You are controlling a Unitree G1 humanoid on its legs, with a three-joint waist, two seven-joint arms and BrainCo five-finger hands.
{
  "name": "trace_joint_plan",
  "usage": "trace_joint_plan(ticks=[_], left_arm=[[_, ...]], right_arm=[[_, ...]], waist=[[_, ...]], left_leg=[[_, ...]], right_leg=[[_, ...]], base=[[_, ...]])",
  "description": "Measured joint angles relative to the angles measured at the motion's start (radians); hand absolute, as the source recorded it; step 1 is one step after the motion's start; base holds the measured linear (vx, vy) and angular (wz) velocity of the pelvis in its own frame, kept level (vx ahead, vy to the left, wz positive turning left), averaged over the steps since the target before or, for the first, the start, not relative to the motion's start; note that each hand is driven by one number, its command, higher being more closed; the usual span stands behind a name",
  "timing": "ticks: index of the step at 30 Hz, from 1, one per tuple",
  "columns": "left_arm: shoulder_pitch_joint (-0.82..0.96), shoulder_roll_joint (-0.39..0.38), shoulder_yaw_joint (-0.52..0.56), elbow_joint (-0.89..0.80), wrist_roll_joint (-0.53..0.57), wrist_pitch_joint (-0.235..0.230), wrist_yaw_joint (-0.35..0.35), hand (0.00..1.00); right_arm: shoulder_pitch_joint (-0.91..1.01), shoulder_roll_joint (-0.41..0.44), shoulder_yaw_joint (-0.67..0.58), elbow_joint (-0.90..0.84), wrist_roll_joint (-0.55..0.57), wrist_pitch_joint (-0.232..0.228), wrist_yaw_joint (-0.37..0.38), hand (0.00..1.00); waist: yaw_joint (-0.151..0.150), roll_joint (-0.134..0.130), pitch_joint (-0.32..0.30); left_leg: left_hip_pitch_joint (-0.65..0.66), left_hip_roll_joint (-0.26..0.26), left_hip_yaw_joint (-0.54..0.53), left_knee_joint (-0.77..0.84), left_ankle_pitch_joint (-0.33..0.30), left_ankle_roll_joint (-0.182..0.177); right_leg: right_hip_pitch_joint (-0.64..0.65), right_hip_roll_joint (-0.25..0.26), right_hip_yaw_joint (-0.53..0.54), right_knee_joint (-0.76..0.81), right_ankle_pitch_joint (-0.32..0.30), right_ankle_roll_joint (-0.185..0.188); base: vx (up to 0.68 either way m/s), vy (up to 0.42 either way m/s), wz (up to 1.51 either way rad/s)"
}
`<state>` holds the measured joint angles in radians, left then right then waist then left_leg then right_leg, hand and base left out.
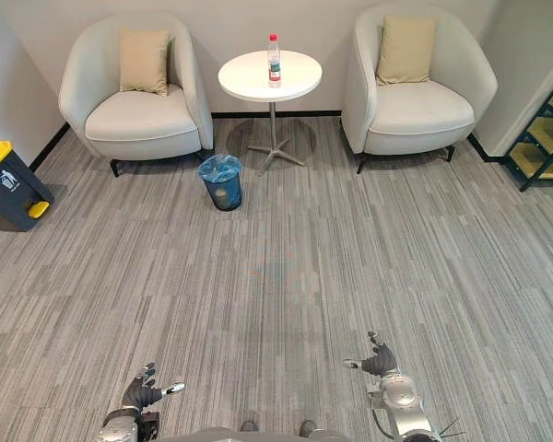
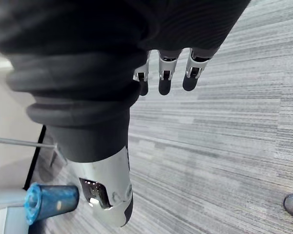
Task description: Gather rubbish on tea table into small bin, then transfer packed bag to large trash can.
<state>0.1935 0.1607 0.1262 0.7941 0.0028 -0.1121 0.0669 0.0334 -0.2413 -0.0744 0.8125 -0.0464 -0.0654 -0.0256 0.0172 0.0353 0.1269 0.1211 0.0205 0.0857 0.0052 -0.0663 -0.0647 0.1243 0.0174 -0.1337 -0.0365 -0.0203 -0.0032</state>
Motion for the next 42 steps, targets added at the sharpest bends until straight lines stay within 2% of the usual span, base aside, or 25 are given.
trace_joint_plan(ticks=[5,10,20,23,24,25,26,27,28,29,30,31,33,35,36,37,38,39,40,41,42], left_arm=[[0.005,0.0,0.003,0.0,-0.002,0.016,0.0,0.0],[0.01,0.0,0.005,0.001,-0.024,0.017,-0.005,0.0],[0.012,0.0,0.023,0.001,-0.033,0.018,-0.02,0.0],[0.005,0.0,0.038,0.0,-0.034,0.018,-0.019,0.0],[0.002,0.0,0.044,-0.002,-0.037,0.018,-0.018,0.0],[0.002,0.0,0.044,-0.006,-0.041,0.018,-0.017,0.0],[0.007,0.0,0.044,-0.019,-0.042,0.018,-0.016,0.0],[0.016,0.0,0.045,-0.041,-0.043,0.019,-0.014,0.0],[0.029,0.001,0.045,-0.066,-0.052,0.018,-0.011,0.0],[0.033,0.002,0.045,-0.074,-0.054,0.018,-0.009,0.0],[0.033,0.008,0.045,-0.079,-0.054,0.019,0.001,0.0],[0.032,0.011,0.045,-0.08,-0.056,0.019,0.002,0.0],[0.031,0.022,0.043,-0.08,-0.071,0.021,0.005,0.0],[0.022,0.033,0.043,-0.089,-0.074,0.022,0.008,0.0],[0.004,0.036,0.043,-0.095,-0.076,0.022,0.01,0.0],[-0.009,0.039,0.043,-0.095,-0.079,0.022,0.011,0.0],[-0.034,0.041,0.044,-0.096,-0.081,0.021,0.013,0.0],[-0.049,0.037,0.041,-0.096,-0.082,0.021,0.014,0.0],[-0.059,0.035,0.037,-0.095,-0.081,0.021,0.013,0.0],[-0.075,0.029,0.032,-0.099,-0.079,0.019,0.01,0.0],[-0.083,0.029,0.032,-0.099,-0.079,0.019,0.01,0.0]], right_arm=[[0.017,-0.001,-0.008,0.004,0.005,0.003,-0.003,0.0],[0.022,0.002,-0.038,0.008,0.005,0.005,-0.009,0.0],[0.022,-0.001,-0.05,0.008,0.005,0.007,-0.019,0.0],[0.0,-0.001,-0.057,0.008,0.005,0.01,-0.023,0.0],[-0.014,-0.003,-0.061,0.008,0.005,0.011,-0.025,0.0],[-0.02,-0.003,-0.068,0.008,0.005,0.011,-0.026,0.0],[-0.029,-0.004,-0.074,0.009,0.005,0.013,-0.031,0.0],[-0.037,-0.005,-0.075,0.009,0.005,0.017,-0.038,0.0],[-0.036,-0.005,-0.075,0.008,0.005,0.019,-0.038,0.0],[-0.033,-0.005,-0.074,0.008,0.005,0.022,-0.038,0.0],[-0.033,-0.004,-0.07,0.008,0.005,0.029,-0.038,0.0],[-0.033,-0.003,-0.069,0.008,0.005,0.032,-0.038,0.0],[-0.027,-0.002,-0.065,0.008,0.006,0.035,-0.037,0.0],[-0.028,-0.003,-0.065,0.008,0.007,0.035,-0.038,0.0],[-0.033,-0.003,-0.066,0.008,0.007,0.036,-0.037,0.0],[-0.035,-0.003,-0.066,0.008,0.007,0.036,-0.037,0.0],[-0.04,-0.004,-0.067,0.007,0.008,0.036,-0.038,0.0],[-0.039,-0.009,-0.073,0.006,0.01,0.037,-0.04,0.0],[-0.039,-0.014,-0.073,0.005,0.015,0.037,-0.041,0.0],[-0.053,-0.022,-0.078,0.001,0.025,0.039,-0.046,0.0],[-0.068,-0.023,-0.085,-0.004,0.039,0.038,-0.057,0.0]], waist=[[0.0,0.0,0.0],[0.001,0.0,0.0],[0.002,0.0,0.0],[0.011,0.0,0.002],[0.028,0.004,0.004],[0.029,0.007,0.006],[0.031,0.01,0.011],[0.033,0.007,0.022],[0.032,0.001,0.029],[0.03,-0.008,0.032],[0.034,-0.02,0.039],[0.033,-0.02,0.047],[0.023,-0.021,0.061],[0.02,-0.015,0.078],[0.018,-0.022,0.088],[0.015,-0.016,0.096],[-0.001,-0.021,0.103],[-0.017,-0.024,0.106],[-0.024,-0.032,0.099],[-0.024,-0.014,0.103],[-0.025,-0.01,0.1]], left_leg=[[0.0,0.005,0.0,-0.001,0.001,0.002],[-0.003,0.01,0.006,-0.009,0.002,0.004],[-0.007,0.025,0.029,-0.026,0.001,0.005],[-0.059,0.029,0.046,0.02,-0.019,0.032],[-0.086,0.034,0.064,0.056,-0.04,0.035],[-0.097,0.038,0.069,0.076,-0.051,0.039],[-0.11,0.039,0.075,0.105,-0.073,0.047],[-0.112,0.034,0.086,0.146,-0.103,0.055],[-0.113,0.022,0.089,0.184,-0.138,0.068],[-0.111,0.011,0.09,0.201,-0.159,0.075],[-0.11,-0.008,0.094,0.239,-0.209,0.088],[-0.107,-0.011,0.09,0.261,-0.228,0.103],[-0.082,-0.008,0.073,0.277,-0.258,0.109],[-0.049,0.007,0.055,0.268,-0.279,0.097],[-0.021,0.03,0.044,0.249,-0.287,0.087],[-0.009,0.042,0.036,0.237,-0.288,0.08],[0.017,0.059,0.004,0.209,-0.288,0.061],[0.05,0.075,-0.033,0.171,-0.288,0.032],[0.062,0.087,-0.051,0.16,-0.287,0.019],[0.058,0.111,-0.067,0.169,-0.268,-0.015],[0.054,0.118,-0.086,0.202,-0.241,-0.057]], right_leg=[[0.001,0.005,0.0,-0.003,0.001,-0.001],[0.002,0.014,0.005,-0.024,0.012,-0.018],[-0.012,0.031,0.027,-0.037,0.013,-0.018],[-0.057,0.032,0.048,-0.017,0.011,-0.016],[-0.085,0.034,0.068,0.01,0.002,-0.004],[-0.1,0.034,0.073,0.036,-0.01,0.006],[-0.133,0.031,0.078,0.101,-0.048,0.009],[-0.183,0.016,0.081,0.233,-0.125,0.031],[-0.236,-0.015,0.075,0.377,-0.205,0.087],[-0.261,-0.035,0.053,0.445,-0.235,0.106],[-0.327,-0.091,-0.014,0.612,-0.259,0.089],[-0.371,-0.119,-0.048,0.722,-0.253,0.085],[-0.435,-0.154,-0.09,0.834,-0.276,0.074],[-0.48,-0.18,-0.144,0.8,-0.28,0.066],[-0.509,-0.174,-0.17,0.716,-0.269,0.062],[-0.528,-0.167,-0.177,0.661,-0.254,0.068],[-0.554,-0.153,-0.166,0.529,-0.187,0.072],[-0.549,-0.139,-0.158,0.451,-0.039,0.05],[-0.54,-0.134,-0.156,0.455,0.005,0.003],[-0.557,-0.13,-0.169,0.531,-0.05,-0.027],[-0.564,-0.142,-0.179,0.593,-0.116,-0.035]], base=[[0.0,0.0,0.0],[-0.01,-0.013,-0.03],[0.01,-0.017,-0.07],[0.0,0.014,-0.22],[0.01,0.029,-0.45],[0.0,0.025,-0.37],[0.0,0.046,-0.18],[-0.02,0.073,-0.09],[-0.02,0.08,-0.05],[0.01,0.08,-0.09],[0.06,0.068,-0.1],[0.09,0.063,-0.03],[0.2,0.038,0.13],[0.31,-0.009,0.2],[0.31,-0.061,0.29],[0.44,-0.114,0.55],[0.61,-0.212,0.85],[0.53,-0.191,0.92],[0.66,-0.27,0.69],[0.54,-0.259,0.39],[0.65,-0.31,0.28]])
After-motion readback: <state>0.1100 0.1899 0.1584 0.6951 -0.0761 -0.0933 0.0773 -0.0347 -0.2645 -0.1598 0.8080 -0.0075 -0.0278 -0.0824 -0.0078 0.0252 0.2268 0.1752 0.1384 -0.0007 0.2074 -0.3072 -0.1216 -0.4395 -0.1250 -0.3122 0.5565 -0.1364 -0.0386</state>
